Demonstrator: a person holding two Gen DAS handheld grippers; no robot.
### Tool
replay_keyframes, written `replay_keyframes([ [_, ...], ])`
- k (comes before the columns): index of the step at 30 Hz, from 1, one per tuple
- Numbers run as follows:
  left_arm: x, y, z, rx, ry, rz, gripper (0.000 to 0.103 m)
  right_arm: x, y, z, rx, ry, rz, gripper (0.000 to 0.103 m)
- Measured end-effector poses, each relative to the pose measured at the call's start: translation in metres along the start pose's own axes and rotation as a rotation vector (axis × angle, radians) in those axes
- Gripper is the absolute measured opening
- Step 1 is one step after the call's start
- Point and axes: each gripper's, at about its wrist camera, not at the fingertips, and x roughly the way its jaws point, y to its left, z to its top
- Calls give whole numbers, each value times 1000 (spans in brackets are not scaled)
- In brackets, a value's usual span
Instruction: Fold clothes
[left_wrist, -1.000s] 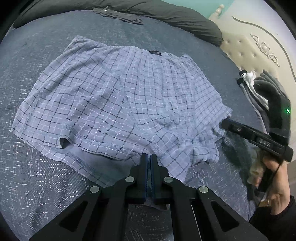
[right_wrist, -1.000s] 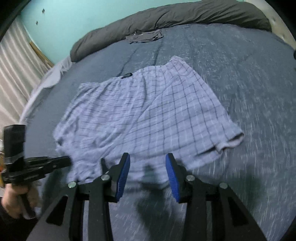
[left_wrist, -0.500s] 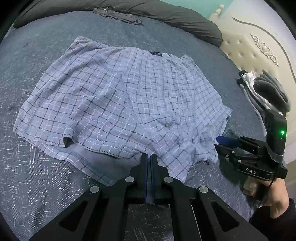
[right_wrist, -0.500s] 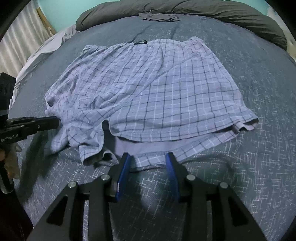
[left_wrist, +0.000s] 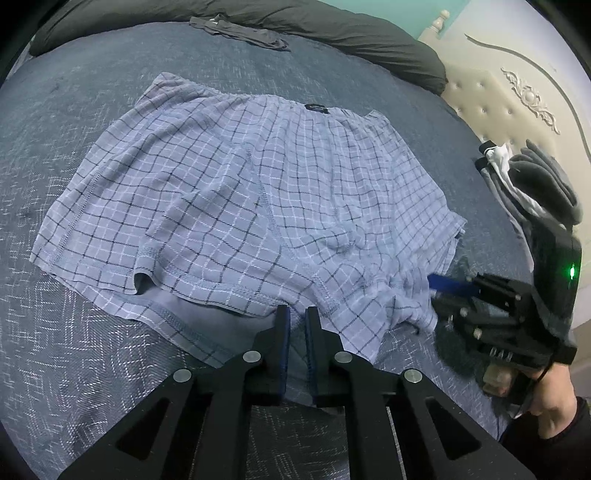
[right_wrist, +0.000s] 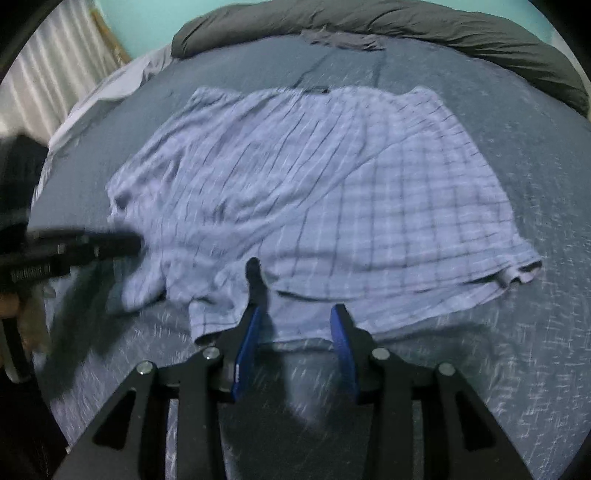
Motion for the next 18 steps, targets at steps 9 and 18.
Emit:
replay_keyframes([
  [9,-10,3,-6,3,4,-11,11,-22,-17,-9,126,-82,134,40],
  [18,-6,0,-17,-22,49,-78,27,-11,-9,-7,242,-76,334,40],
])
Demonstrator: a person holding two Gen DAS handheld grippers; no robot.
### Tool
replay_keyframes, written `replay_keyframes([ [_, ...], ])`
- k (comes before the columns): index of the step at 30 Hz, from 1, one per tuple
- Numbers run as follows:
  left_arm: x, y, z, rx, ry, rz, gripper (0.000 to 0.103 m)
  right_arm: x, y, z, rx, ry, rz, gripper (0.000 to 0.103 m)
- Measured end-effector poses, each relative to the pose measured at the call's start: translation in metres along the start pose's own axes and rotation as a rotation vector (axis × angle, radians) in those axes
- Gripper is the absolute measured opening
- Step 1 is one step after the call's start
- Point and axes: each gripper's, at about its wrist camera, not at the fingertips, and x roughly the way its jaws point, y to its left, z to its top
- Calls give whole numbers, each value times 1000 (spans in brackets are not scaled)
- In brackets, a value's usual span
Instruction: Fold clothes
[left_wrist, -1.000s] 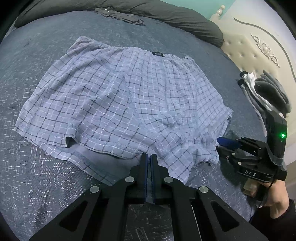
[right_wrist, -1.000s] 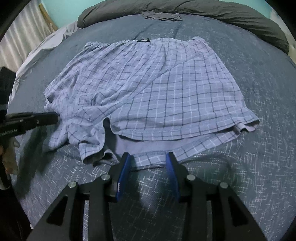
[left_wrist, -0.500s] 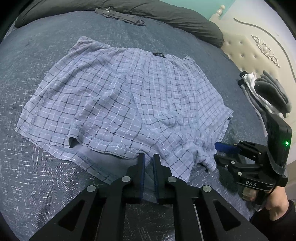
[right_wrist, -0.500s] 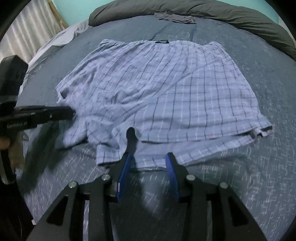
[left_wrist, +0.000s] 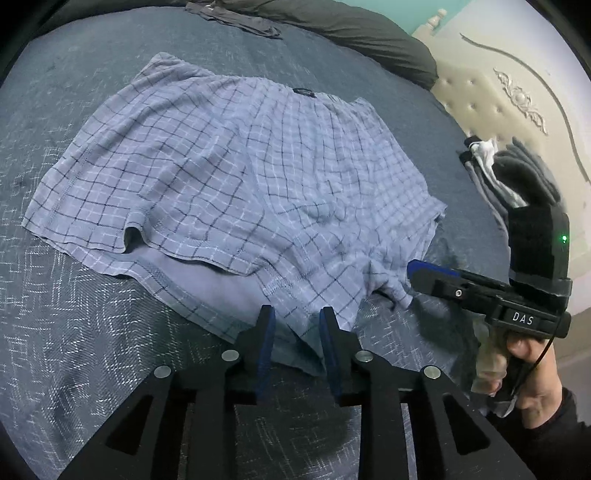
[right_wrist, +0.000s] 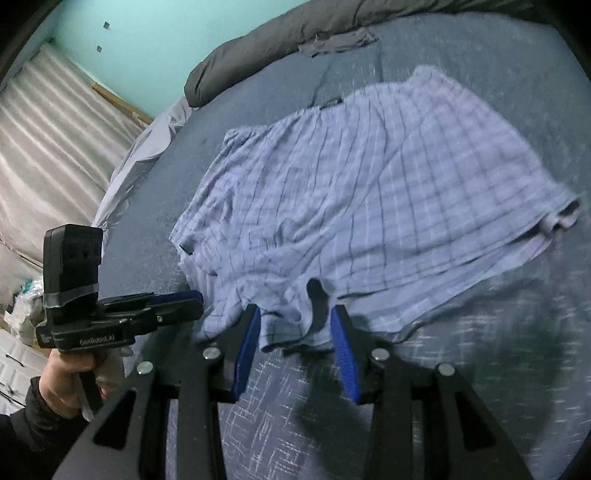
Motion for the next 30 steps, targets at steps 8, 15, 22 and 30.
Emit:
replay_keyframes([
  [8,18,7,0,-30,8,-16,20,10,-7,-7,1,11,20,12],
  [15,4,0,-3,6,-12,-18,1,1,2,-13,-13,14,76,4],
  [22,-22,9,-11,14,-33,-1,1,-7,14,-17,-38,37,115,4],
  [30,8,4,-13,40,63,1,2,5,-2,-27,12,74,82,4],
])
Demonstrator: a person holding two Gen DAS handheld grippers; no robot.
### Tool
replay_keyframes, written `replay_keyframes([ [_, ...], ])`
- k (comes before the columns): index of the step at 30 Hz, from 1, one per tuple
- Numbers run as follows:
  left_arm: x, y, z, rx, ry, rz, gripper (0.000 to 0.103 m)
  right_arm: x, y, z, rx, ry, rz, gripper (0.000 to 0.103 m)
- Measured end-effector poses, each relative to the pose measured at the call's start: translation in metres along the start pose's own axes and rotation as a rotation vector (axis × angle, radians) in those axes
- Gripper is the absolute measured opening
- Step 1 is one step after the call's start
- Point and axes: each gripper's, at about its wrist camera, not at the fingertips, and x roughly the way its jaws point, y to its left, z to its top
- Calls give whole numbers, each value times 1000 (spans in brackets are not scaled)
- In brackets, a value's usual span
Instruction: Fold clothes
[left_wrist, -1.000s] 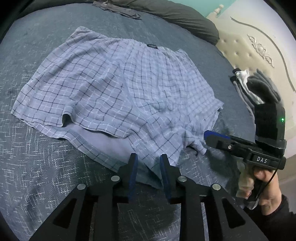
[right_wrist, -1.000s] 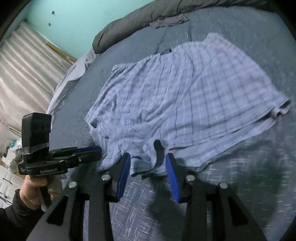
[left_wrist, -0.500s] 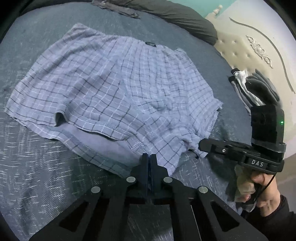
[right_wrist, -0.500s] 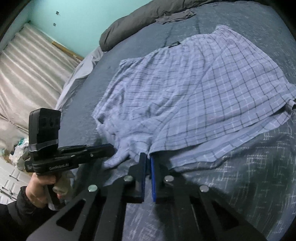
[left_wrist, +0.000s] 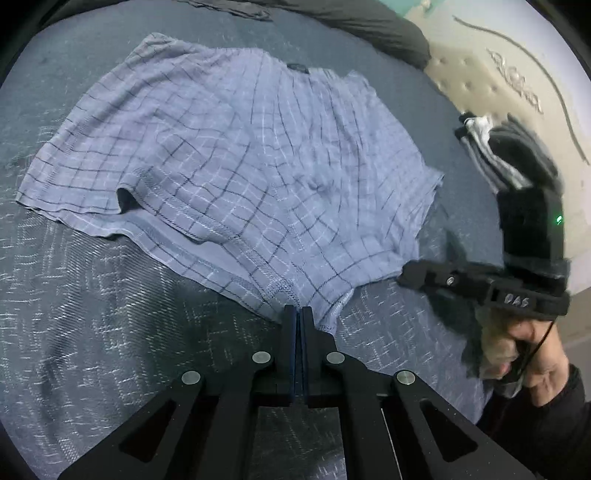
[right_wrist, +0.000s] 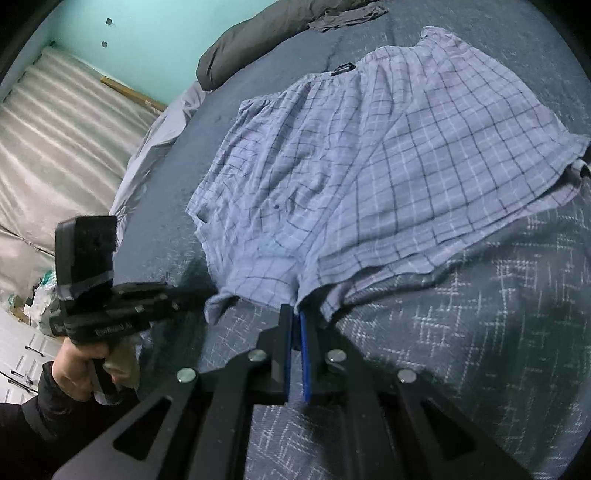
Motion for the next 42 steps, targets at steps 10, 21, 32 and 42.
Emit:
replay_keyframes([
  [10,-26,23,9,-68,-80,22,3,-47,-15,15,102,-96,47,28],
  [21,-66,107,34,-250,-250,215,22,-119,-106,38,370,-375,-206,51],
  [32,-69,158,40,-341,-289,309,29,-107,-133,47,415,-380,-255,59],
  [42,-81,167,34,-374,-320,371,29,-102,-129,52,384,-382,-227,57],
])
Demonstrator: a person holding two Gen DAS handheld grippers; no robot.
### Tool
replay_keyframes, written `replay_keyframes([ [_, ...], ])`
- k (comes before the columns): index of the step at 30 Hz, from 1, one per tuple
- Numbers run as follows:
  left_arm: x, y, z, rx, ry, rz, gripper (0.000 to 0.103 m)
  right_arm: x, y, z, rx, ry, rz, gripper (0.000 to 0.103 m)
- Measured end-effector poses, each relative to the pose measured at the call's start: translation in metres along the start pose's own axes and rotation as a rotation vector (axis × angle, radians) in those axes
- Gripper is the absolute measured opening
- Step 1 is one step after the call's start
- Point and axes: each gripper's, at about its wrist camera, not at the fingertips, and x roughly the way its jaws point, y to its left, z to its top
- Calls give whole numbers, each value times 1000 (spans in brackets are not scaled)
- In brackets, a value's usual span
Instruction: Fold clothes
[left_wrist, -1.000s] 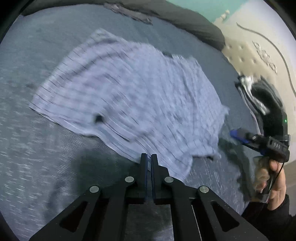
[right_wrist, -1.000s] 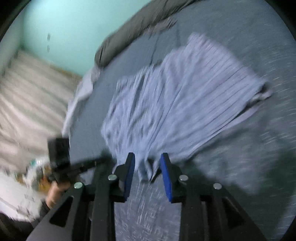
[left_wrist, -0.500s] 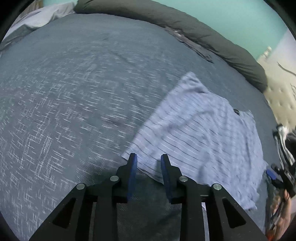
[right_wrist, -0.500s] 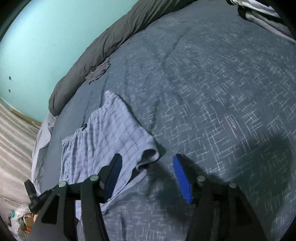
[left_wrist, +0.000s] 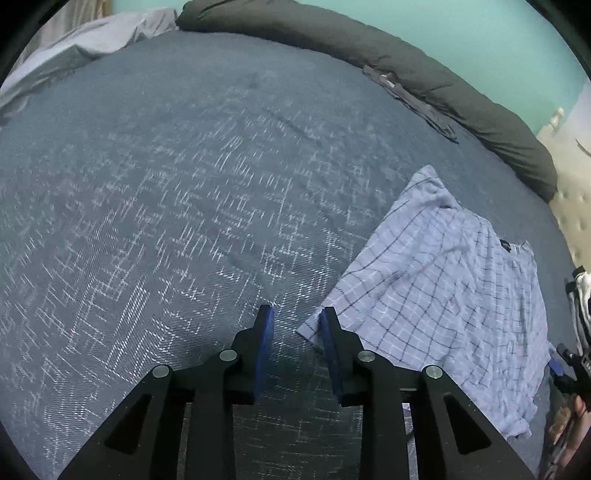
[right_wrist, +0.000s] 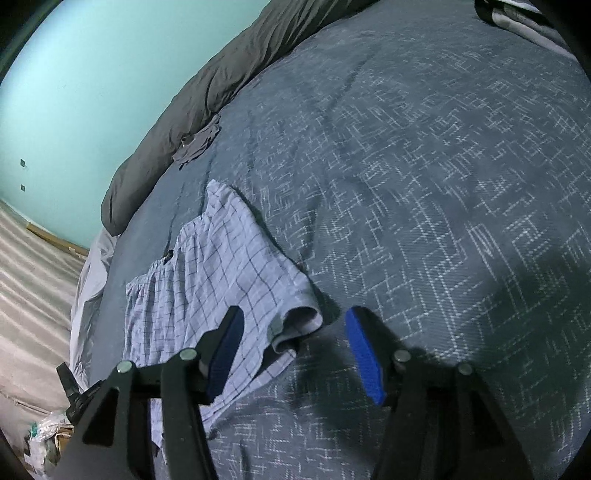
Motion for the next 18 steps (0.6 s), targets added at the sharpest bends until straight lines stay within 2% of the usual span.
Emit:
replay_keyframes([
  [2,1,-1,-2,10,-1,4,29,2,1,0,-6,7,6,49],
  [6,4,-1,-3,1,-4,-1,28,8,0,-2,1,21,22,26],
  [7,4,-1,-3,1,-4,0,25,8,-1,-2,7,21,30,18],
  [8,3,-2,-3,2,-5,0,20,8,-2,-3,10,22,36,15],
  [9,2,-3,-3,6,-3,-7,4,7,-2,-3,11,19,40,12],
  [10,2,-3,-4,6,3,-18,0,6,-2,-3,11,16,43,7],
  [18,-15,2,5,-3,-72,-25,0,-4,-10,3,35,-19,86,3],
])
